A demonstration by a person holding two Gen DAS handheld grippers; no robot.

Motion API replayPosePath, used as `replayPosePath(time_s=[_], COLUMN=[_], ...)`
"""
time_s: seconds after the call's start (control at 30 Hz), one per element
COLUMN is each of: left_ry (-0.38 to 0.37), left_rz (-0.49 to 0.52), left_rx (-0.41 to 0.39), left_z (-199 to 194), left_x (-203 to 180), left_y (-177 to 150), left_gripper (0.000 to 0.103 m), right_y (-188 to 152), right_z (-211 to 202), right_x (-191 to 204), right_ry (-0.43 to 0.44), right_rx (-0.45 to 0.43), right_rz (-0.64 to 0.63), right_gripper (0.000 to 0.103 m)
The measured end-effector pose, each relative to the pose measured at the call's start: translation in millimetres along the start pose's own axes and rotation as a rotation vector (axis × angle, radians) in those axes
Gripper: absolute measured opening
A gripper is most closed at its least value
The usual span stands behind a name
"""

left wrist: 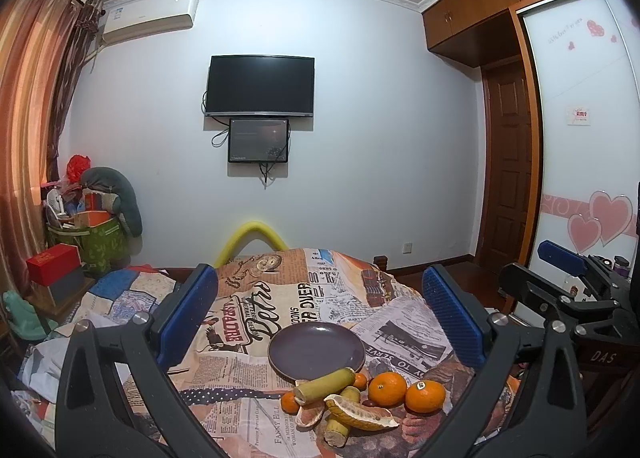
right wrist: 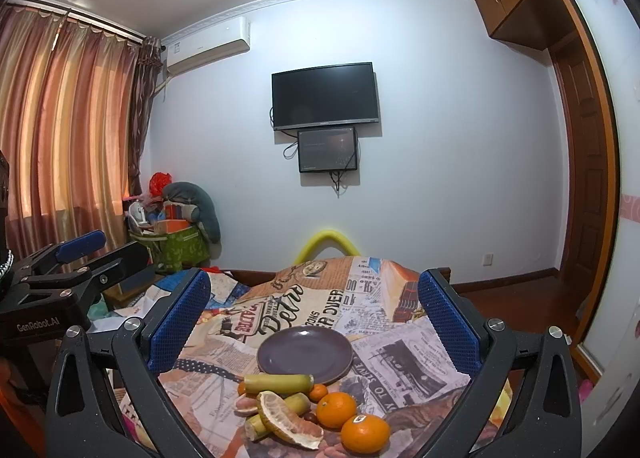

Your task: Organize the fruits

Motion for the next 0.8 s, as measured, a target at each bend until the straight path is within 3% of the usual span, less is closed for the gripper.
replayPosePath(time_s=[0.8], left_ry=[-0.004], left_rz=[0.0], left_rx=[0.0], left_z=[-1.5], left_x=[-2.8], left_y=[7.1], left_gripper=[0.103], right_y=[-0.5], right_z=[0.6], right_x=[-3.4], right_ry=[-0.002], right_rx=[0.0], right_rz=[0.009], right_gripper=[0.103])
Point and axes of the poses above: each gripper's, at about its wrist camera, not at the fingertips, and z roughly the way its jaws point, x to its left, y to its top, the point moved 4 cm from there along z, roughly the way its jaws point, and after that the axes turned 5 degrees about y, right-handed, at the moved point
